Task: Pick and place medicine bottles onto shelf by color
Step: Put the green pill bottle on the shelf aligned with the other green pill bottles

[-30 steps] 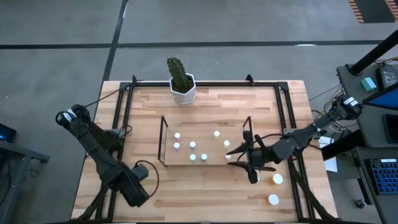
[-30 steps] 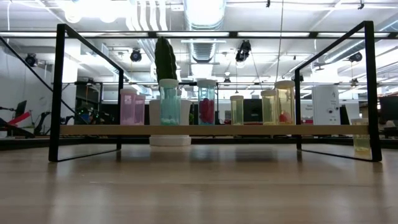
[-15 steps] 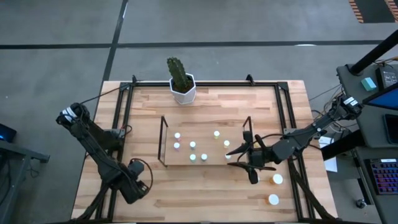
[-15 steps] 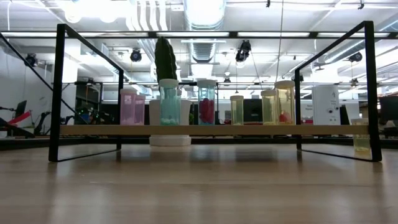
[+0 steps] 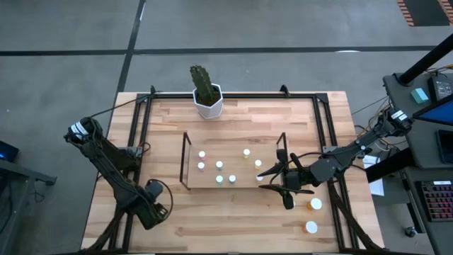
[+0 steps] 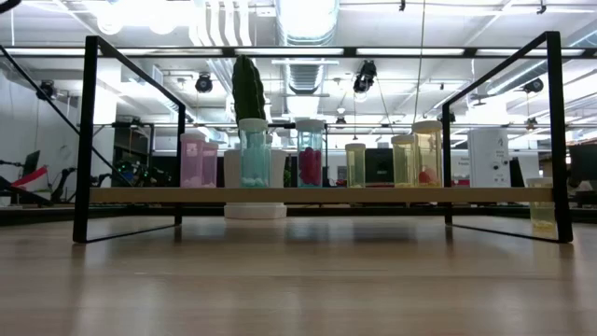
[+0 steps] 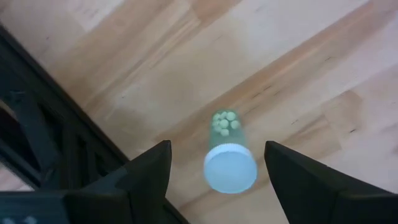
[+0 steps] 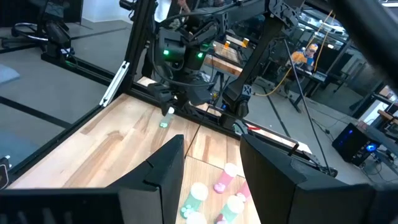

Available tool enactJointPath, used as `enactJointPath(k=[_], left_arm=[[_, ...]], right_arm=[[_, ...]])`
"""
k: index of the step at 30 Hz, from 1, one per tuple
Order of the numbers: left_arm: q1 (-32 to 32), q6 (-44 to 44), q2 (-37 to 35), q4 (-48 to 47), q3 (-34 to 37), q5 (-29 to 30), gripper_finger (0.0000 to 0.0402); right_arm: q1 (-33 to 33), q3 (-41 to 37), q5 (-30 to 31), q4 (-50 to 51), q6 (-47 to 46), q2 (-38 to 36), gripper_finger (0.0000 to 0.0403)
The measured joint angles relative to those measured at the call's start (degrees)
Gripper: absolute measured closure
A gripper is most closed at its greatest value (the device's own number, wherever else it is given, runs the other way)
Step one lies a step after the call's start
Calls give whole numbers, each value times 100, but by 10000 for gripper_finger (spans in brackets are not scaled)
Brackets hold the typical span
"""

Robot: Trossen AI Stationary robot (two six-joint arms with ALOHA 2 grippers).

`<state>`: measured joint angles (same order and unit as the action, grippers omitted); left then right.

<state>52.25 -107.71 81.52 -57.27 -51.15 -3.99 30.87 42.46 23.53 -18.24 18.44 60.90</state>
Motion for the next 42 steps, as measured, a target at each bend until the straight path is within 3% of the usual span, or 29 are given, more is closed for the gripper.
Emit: enactJointPath(k=[15, 23, 28, 33, 42], left_arm=[[20, 3, -2, 275, -34, -59, 292], [-61, 311, -2, 268, -884, -677, 304], [-222, 1299, -2, 504, -1933, -639, 301], [-647, 2611, -2, 418, -2768, -168, 300], [-2072, 5615, -2, 256, -3421, 132, 300]], right_arm=[[0, -4, 0, 29, -48, 2, 255], [0, -7, 1, 34, -52, 2, 255], [0, -7, 2, 33, -48, 2, 255], [0, -7, 2, 33, -46, 2, 255], [0, -7, 2, 35, -44, 2, 255]])
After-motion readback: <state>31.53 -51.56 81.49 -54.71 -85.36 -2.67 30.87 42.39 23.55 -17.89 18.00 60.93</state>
